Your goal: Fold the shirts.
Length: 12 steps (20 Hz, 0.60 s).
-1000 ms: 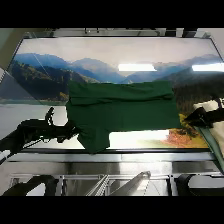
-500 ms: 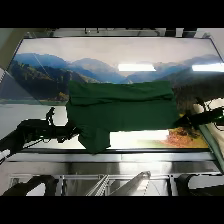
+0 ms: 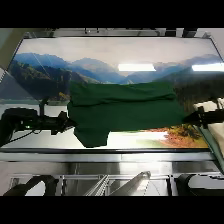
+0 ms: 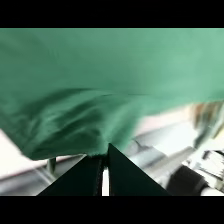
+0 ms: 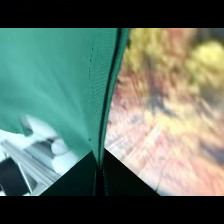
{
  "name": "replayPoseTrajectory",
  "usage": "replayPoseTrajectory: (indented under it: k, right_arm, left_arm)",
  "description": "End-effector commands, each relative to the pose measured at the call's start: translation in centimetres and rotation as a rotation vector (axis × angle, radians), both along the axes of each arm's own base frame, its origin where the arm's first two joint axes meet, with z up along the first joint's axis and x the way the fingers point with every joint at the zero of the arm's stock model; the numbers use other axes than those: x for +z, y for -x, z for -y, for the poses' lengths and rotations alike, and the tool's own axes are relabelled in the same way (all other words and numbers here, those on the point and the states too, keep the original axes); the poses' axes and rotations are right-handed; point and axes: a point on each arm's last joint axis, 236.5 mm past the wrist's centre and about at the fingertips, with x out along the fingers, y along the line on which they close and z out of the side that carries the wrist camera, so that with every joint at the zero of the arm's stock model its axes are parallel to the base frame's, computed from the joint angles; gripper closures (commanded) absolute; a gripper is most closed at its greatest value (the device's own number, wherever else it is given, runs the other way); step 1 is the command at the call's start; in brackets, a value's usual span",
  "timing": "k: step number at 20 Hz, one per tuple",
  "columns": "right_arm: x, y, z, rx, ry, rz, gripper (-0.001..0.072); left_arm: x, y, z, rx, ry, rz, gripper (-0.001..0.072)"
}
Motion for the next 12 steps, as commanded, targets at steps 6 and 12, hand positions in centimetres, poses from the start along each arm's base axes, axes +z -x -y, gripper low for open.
replayPoseTrajectory:
  k: [6,12]
  right_arm:
    - [1.0,2.7,1.1,-0.088,0.021,-0.080,0.0694]
    - [3.2,-1.9,0.8,-0.192,-0.048,0.106,0.0694]
  left_arm:
    - [0.6,4.8,-3.0,0.020,0.167,-0.120,0.0678]
    - [6.0,-1.5,-2.1,-0.072,0.156,0.061,0.0679]
